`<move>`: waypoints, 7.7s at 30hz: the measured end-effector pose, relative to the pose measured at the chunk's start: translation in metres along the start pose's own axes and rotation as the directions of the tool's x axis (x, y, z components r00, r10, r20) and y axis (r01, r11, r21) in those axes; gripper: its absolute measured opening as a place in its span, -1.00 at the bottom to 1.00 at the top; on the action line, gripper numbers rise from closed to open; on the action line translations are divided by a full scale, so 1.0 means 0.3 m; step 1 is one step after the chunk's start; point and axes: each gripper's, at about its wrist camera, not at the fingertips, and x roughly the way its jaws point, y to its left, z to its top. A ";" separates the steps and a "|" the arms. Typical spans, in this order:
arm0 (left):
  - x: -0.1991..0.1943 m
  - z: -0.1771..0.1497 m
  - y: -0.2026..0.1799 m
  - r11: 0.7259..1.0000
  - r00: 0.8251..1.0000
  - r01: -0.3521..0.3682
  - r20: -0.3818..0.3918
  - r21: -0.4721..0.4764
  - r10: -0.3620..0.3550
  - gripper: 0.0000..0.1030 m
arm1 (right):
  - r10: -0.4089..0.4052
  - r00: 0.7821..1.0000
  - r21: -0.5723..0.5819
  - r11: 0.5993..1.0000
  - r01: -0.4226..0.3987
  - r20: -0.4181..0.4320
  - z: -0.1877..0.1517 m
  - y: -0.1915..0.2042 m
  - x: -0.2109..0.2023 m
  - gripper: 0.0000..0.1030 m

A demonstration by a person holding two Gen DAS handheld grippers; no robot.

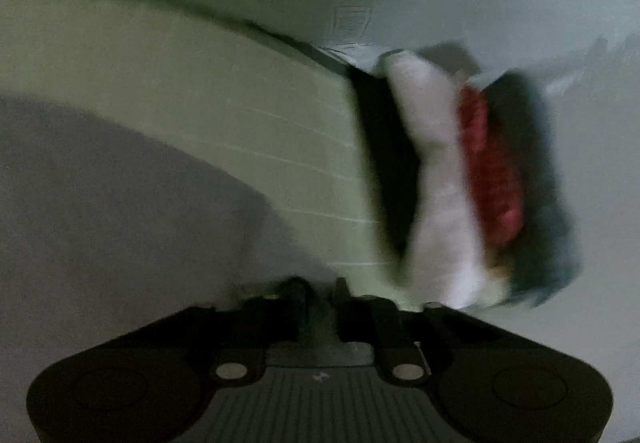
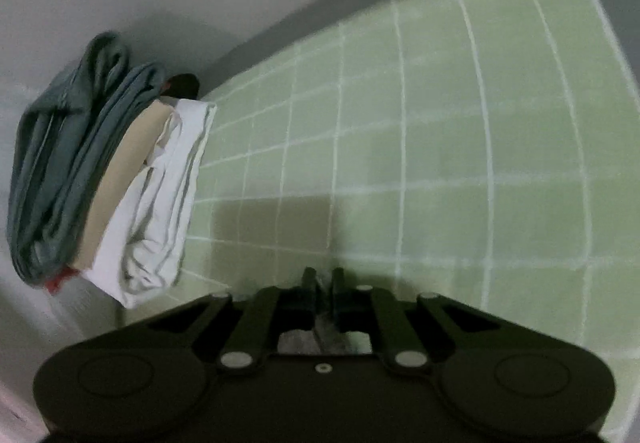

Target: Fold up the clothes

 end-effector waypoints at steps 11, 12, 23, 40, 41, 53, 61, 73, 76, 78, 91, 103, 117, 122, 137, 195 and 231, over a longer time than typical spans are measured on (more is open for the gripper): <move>-0.188 -0.040 0.187 0.935 0.939 -0.335 0.121 0.115 0.321 -0.08 | 0.125 0.991 -0.647 0.752 -0.126 -0.049 -0.129 0.364 0.098 -0.44; -0.202 -0.047 0.213 0.933 0.934 -0.348 0.120 0.097 0.336 -0.08 | 0.138 0.986 -0.682 0.713 -0.163 -0.091 -0.149 0.398 0.129 -0.44; -0.287 -0.104 0.393 0.879 0.874 -0.476 0.112 0.011 0.472 -0.03 | 0.125 0.950 -0.891 0.331 -0.311 -0.285 -0.319 0.656 0.376 0.41; -0.213 -0.155 0.333 0.827 0.847 -0.531 0.150 0.186 0.510 0.54 | 0.210 0.958 -0.892 0.369 -0.262 -0.195 -0.255 0.680 0.371 0.18; -0.208 -0.157 0.330 0.824 0.845 -0.534 0.150 0.192 0.513 0.56 | 0.210 0.949 -0.876 0.377 -0.301 -0.235 -0.257 0.677 0.376 0.24; -0.181 -0.177 0.312 0.800 0.836 -0.548 0.158 0.243 0.525 0.73 | 0.139 0.989 -0.939 0.345 0.006 0.057 -0.274 0.786 0.470 -0.56; -0.191 -0.172 0.314 0.813 0.840 -0.543 0.150 0.209 0.522 0.77 | 0.219 0.976 -0.926 0.370 -0.074 0.010 -0.295 0.628 0.257 0.51; -0.429 -0.265 0.318 0.818 0.810 -0.565 0.262 0.107 0.525 0.77 | 0.035 0.999 -0.835 0.550 0.011 0.036 -0.225 0.238 0.129 -0.07; -0.516 -0.326 0.346 0.812 0.787 -0.582 0.282 0.042 0.549 0.77 | -0.011 0.988 -0.852 0.506 0.136 0.151 -0.251 0.212 0.080 -0.18; -0.581 -0.373 0.378 0.800 0.763 -0.600 0.291 -0.014 0.577 0.77 | -0.041 0.981 -0.843 0.506 0.184 0.189 -0.256 0.188 0.056 -0.17; -1.049 -0.658 0.739 0.674 0.624 -0.638 0.263 -0.372 0.736 0.77 | 0.062 0.981 -0.870 0.475 0.133 0.184 -0.522 0.302 -0.093 1.00; -1.386 -0.669 1.130 0.688 0.672 -0.462 0.286 -0.560 0.683 0.37 | -0.020 0.998 -0.909 0.414 -0.048 -0.062 -1.082 0.374 -0.132 1.00; -1.434 -0.436 1.569 0.722 0.847 -0.029 0.367 -0.691 0.385 -0.37 | 0.021 0.997 -0.623 0.780 -0.064 -0.076 -1.219 0.460 -0.091 1.00; -1.361 -0.324 1.654 0.691 0.881 -0.022 0.312 -0.723 0.355 -0.24 | 0.002 0.999 -0.540 0.841 -0.027 -0.047 -1.217 0.492 -0.087 1.00; -1.357 -0.050 1.641 0.764 0.845 0.078 0.449 -0.641 0.291 -0.99 | -0.078 0.996 -0.614 0.789 0.038 -0.039 -1.249 0.547 -0.036 1.00; -1.417 -0.428 1.532 0.681 0.631 -0.557 0.291 -0.475 0.719 -0.38 | -0.011 0.998 -0.768 0.639 0.052 0.059 -1.064 0.519 -0.174 0.99; -1.150 0.139 1.660 0.501 0.452 -0.695 0.228 -0.515 0.862 -0.49 | -0.080 0.990 -0.727 0.672 0.142 0.119 -0.544 0.942 0.453 -0.90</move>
